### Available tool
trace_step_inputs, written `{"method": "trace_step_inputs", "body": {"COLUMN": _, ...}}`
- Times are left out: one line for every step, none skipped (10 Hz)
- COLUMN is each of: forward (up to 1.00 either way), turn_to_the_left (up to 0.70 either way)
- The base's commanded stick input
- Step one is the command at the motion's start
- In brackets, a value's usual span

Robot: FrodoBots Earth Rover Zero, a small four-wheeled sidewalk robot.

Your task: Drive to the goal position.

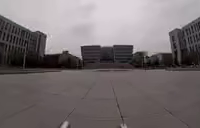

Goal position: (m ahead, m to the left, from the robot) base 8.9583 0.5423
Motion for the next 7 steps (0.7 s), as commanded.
{"method": "trace_step_inputs", "body": {"forward": 0.7, "turn_to_the_left": 0.0}}
{"method": "trace_step_inputs", "body": {"forward": 0.7, "turn_to_the_left": 0.0}}
{"method": "trace_step_inputs", "body": {"forward": 0.7, "turn_to_the_left": 0.0}}
{"method": "trace_step_inputs", "body": {"forward": 0.7, "turn_to_the_left": 0.0}}
{"method": "trace_step_inputs", "body": {"forward": 0.7, "turn_to_the_left": 0.0}}
{"method": "trace_step_inputs", "body": {"forward": 0.7, "turn_to_the_left": 0.0}}
{"method": "trace_step_inputs", "body": {"forward": 0.7, "turn_to_the_left": 0.0}}
